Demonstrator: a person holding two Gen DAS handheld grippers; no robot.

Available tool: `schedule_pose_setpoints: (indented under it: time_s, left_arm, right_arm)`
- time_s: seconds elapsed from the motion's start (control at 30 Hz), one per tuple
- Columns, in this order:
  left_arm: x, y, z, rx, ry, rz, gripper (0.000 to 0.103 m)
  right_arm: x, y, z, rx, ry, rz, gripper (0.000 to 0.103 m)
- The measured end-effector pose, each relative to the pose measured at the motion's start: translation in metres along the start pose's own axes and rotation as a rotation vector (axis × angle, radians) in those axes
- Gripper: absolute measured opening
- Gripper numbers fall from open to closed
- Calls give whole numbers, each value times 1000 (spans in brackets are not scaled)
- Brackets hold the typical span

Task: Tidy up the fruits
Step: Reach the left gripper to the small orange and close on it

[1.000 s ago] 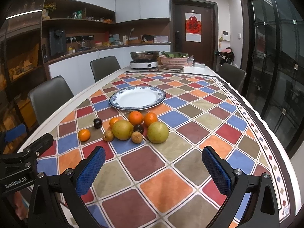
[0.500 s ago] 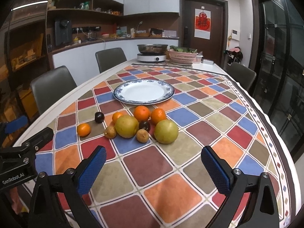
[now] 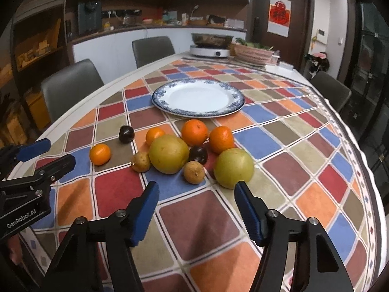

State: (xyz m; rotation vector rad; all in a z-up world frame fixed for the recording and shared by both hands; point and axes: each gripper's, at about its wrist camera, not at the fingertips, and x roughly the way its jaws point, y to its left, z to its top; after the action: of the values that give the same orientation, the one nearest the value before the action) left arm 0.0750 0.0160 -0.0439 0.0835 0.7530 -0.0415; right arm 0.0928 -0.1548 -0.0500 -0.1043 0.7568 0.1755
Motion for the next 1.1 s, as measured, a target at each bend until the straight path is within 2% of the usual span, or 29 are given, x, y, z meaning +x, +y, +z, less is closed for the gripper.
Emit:
schedule_pose_setpoints:
  time_s: [0.13,0.33,0.5,0.6,0.97,1.1]
  left_arm:
    - [16,0,1,8,40,-15,54]
    - [34,1,3,1,87,-45,50]
    - [45,1,6,-7,109,-62,49]
    - [52,2,7,-18,130,-79,45]
    - [65,1,16,-22,145,-92,44]
    - [68,1,17,-25,156,-92,37]
  right_arm:
    - [16,1,2,0,41,15,54]
    - [30,1,3,1,80,24,48]
    - [38,1,7,4,91,14,45]
    - [41,1,9,0,101,20,44]
    - [53,1,12,1,121,23,41]
    - [56,1,13,-9,116,14,37]
